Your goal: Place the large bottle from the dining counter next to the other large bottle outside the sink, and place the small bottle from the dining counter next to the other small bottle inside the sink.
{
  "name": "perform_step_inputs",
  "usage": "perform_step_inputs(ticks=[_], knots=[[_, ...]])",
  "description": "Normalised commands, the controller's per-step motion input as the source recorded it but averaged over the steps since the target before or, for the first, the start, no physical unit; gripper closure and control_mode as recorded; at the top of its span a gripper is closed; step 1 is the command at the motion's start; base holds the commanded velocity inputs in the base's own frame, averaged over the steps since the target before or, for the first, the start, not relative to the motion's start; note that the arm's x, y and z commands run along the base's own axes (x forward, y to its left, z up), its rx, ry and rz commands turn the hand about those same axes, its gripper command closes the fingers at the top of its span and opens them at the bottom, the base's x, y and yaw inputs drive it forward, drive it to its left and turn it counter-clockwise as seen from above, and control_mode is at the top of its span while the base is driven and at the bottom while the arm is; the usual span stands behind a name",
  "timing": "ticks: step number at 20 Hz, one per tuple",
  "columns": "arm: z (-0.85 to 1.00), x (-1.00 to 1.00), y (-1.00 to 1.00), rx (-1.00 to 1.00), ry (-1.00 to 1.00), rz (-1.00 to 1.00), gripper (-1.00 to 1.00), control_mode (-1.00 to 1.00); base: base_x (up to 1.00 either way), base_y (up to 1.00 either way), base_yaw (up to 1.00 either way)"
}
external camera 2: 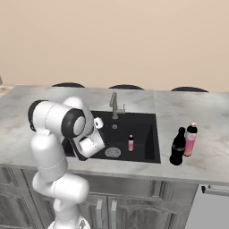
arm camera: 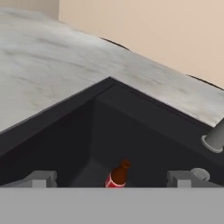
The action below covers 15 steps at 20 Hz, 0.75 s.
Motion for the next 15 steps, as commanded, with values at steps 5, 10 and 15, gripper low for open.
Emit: perform_step_inputs(ticks=[5,10,15], knots=[[0.17,-0.21,0.00,0.02,-0.02,0.00,-1.00,-1.00,0.00,0.00,0.00],[0.12,-0.23,0.00,0.00,-0.02,0.00,-1.00,-1.00,0.00,0.00,0.00],[0.18,-0.32,0.00,0.00,-0.04,0.00,-1.00,-1.00,0.00,0.00,0.00]])
